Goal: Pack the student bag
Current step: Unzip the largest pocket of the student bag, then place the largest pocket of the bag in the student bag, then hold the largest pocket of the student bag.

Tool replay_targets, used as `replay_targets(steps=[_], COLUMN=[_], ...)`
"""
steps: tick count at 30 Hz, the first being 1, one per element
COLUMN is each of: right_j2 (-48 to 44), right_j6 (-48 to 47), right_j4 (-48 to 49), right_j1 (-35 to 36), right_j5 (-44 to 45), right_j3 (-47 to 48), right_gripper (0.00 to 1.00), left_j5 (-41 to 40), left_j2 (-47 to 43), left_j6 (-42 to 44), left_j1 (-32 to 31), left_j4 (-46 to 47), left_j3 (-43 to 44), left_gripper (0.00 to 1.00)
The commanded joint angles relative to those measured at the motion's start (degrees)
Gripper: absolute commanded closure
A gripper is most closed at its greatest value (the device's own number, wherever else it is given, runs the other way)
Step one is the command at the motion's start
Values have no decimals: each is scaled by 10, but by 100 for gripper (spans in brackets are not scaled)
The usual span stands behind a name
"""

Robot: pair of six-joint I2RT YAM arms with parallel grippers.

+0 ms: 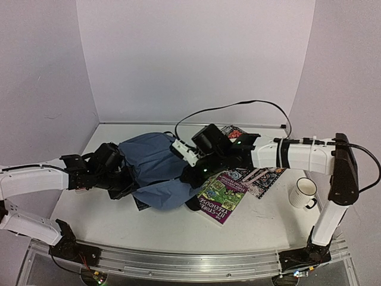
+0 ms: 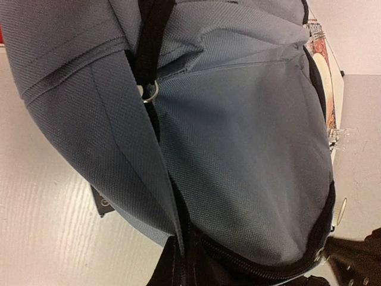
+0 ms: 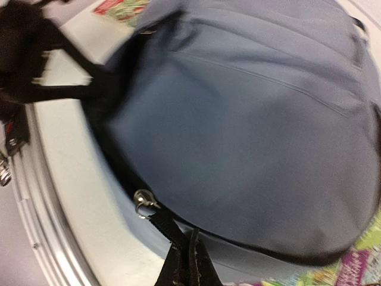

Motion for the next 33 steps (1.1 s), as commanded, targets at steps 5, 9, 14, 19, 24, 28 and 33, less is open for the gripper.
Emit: replay_targets(steps=[5, 9, 14, 19, 24, 28, 33], right_j2=[-71, -53, -35, -36, -40, -45, -50], right_j6=[6, 23, -2, 5, 18, 26, 29], right_j4=[-20, -37, -43, -35, -29, -25, -24], right_j1=[-134, -153, -115, -88, -71, -67, -68], right_j5=[59, 43, -12, -46, -69, -71, -58], right_j3=[-69, -48, -11, 6, 19, 21, 18], right_gripper=[100, 100, 100, 100, 100, 100, 100], left_j5=[-98, -152, -155, -147, -71, 26, 86], left_j2=[-67, -89, -89, -86, -91, -49, 38], left_j6=[19, 4, 77, 189, 310, 372, 427], left_j1=[11, 14, 14, 13, 13, 11, -11], left_j4=[-198, -273, -237, -155, -44, 47, 139], left_j3=[1, 17, 52, 112, 143, 147, 161], left_gripper=[100, 100, 92, 62, 37, 30, 28])
